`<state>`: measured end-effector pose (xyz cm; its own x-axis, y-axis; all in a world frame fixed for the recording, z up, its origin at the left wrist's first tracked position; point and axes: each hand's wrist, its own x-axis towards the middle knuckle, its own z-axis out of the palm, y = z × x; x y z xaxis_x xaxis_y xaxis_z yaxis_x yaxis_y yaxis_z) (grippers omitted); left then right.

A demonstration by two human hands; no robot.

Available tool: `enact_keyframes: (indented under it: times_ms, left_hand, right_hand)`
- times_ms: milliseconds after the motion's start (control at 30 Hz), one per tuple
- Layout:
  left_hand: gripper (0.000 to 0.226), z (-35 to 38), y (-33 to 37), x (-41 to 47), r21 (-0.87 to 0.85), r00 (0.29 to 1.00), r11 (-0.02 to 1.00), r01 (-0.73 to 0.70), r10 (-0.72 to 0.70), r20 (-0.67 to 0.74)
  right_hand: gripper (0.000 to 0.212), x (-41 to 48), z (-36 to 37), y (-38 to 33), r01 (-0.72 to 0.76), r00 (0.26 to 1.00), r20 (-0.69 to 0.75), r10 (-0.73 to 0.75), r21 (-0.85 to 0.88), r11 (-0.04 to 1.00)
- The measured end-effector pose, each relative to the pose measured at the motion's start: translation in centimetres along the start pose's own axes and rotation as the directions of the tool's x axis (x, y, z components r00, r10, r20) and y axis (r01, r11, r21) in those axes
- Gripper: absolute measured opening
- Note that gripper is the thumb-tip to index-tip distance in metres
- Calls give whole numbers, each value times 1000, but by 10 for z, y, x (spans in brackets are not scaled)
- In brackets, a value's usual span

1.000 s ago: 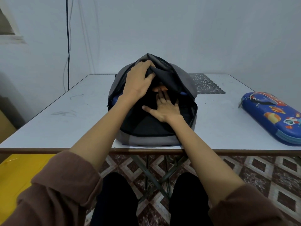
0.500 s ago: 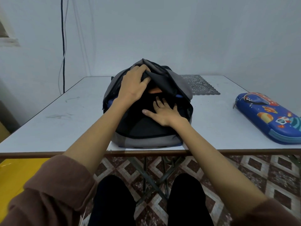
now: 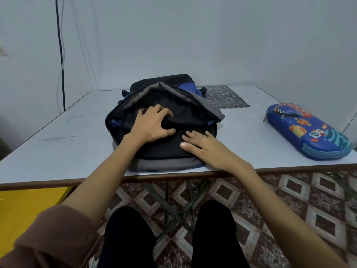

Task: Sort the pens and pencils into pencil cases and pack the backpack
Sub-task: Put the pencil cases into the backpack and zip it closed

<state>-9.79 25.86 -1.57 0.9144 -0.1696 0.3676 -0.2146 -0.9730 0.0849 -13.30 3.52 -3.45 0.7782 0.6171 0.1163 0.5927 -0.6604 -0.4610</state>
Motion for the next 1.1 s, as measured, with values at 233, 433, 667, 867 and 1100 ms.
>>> enact_keyframes:
  times_ms: [233,433,667,867,1100]
  left_hand:
    - [54,-11,61,23,-363,965,931,-36,-62,-256]
    - [34,3,171,55,-543,960,804,-243,119,-254]
    - [64,37,284,80,-820,998,573,1,54,39]
    - [89,80,332,98,-914,952,290,283,-198,232]
    - [112,165,350,140,-939,908,-28,344,-244,340]
  right_hand:
    - [30,-23,-42,28,73,953,-298,60,414,907]
    - [32,-56,-108,79,-141,861,-424,281,332,933]
    - [42,-98,-170,146,-380,741,-439,509,351,856]
    - [47,-125,-181,181,-401,744,-269,612,552,731]
    - [28,-134,-152,202,-176,750,-196,632,862,476]
